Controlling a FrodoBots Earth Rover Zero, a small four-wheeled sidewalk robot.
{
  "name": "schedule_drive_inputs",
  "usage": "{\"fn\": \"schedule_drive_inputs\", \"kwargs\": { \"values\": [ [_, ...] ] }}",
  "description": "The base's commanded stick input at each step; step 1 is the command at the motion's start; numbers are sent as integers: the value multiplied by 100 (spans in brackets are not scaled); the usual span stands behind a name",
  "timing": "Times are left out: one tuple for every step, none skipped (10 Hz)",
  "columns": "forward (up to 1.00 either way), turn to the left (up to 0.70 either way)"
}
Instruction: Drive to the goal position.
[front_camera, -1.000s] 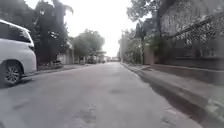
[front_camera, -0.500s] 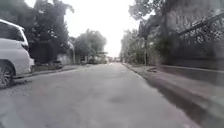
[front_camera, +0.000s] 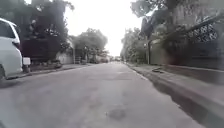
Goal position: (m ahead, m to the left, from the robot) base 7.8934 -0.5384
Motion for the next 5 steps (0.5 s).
{"fn": "schedule_drive_inputs", "kwargs": {
  "values": [
    [100, 1],
    [100, 1],
    [100, 1],
    [100, 1],
    [100, 1]
  ]
}}
